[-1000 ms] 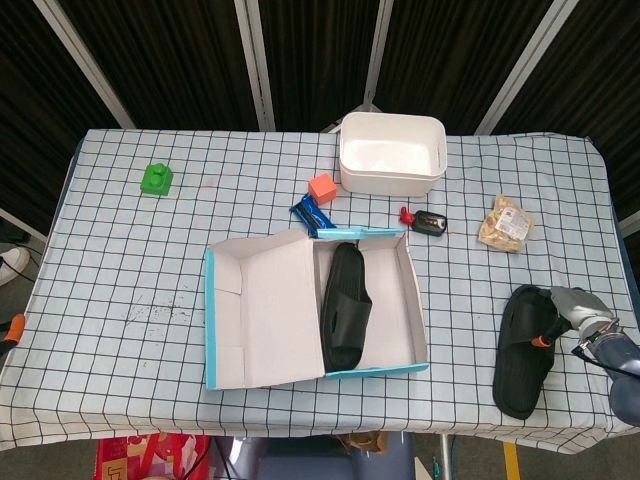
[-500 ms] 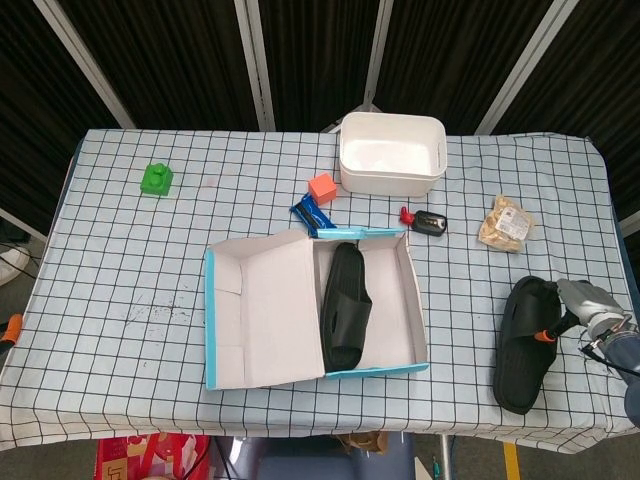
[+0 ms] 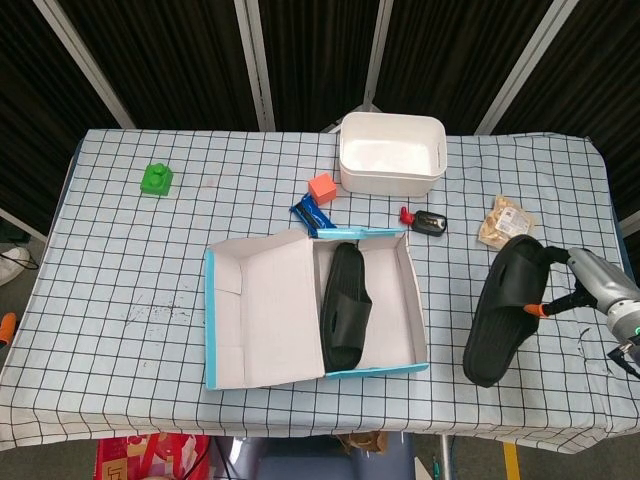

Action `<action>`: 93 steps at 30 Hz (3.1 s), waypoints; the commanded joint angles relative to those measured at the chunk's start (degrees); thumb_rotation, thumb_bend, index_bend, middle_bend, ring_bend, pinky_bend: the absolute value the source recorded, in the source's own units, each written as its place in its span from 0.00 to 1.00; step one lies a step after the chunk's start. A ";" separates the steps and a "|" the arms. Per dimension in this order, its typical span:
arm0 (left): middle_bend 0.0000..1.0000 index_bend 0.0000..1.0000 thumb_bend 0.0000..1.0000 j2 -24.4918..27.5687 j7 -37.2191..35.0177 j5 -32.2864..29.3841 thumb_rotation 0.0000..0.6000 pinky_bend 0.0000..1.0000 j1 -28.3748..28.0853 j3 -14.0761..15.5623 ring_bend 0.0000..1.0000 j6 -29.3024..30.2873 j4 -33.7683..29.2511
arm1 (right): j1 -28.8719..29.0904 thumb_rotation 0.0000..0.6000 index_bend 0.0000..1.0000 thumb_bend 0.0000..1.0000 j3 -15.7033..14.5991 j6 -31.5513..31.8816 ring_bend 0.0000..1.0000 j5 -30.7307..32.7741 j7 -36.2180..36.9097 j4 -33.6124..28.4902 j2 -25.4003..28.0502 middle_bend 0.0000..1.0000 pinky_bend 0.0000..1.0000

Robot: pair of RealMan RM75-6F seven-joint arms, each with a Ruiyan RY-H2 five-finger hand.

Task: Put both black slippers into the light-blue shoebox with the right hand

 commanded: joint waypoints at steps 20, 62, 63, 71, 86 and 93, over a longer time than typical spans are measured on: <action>0.01 0.05 0.44 2.26 -7.12 1.73 1.00 0.02 1.00 0.59 0.00 0.90 0.48 | -4.42 1.00 0.56 0.42 5.17 25.78 0.20 -44.57 38.49 4.31 -22.34 0.46 0.12; 0.01 0.05 0.44 0.99 -4.17 -0.10 1.00 0.02 0.27 -0.05 0.00 -0.43 1.38 | 4.67 1.00 0.56 0.43 1.52 19.35 0.22 -33.79 34.79 24.20 -42.41 0.46 0.32; 0.01 0.05 0.44 0.97 -4.08 -0.19 1.00 0.02 0.24 -0.09 0.00 -0.49 1.40 | 4.89 1.00 0.56 0.44 1.54 19.25 0.22 -33.81 35.06 24.54 -42.31 0.46 0.32; 0.01 0.05 0.44 0.65 -2.89 -0.69 1.00 0.02 0.20 -0.26 0.00 -0.50 1.60 | 6.70 1.00 0.56 0.45 0.55 18.30 0.22 -35.75 37.47 28.13 -41.23 0.46 0.32; 0.01 0.05 0.44 -0.09 -0.24 -0.01 1.00 0.02 0.54 -0.09 0.00 0.89 0.67 | 8.77 1.00 0.56 0.46 -3.91 21.41 0.22 -41.53 48.14 36.73 -42.35 0.46 0.32; 0.01 0.05 0.44 -0.25 0.25 -0.11 1.00 0.02 0.44 -0.06 0.00 0.61 0.71 | 9.17 1.00 0.56 0.46 -5.40 23.11 0.22 -42.15 51.14 40.16 -43.77 0.46 0.32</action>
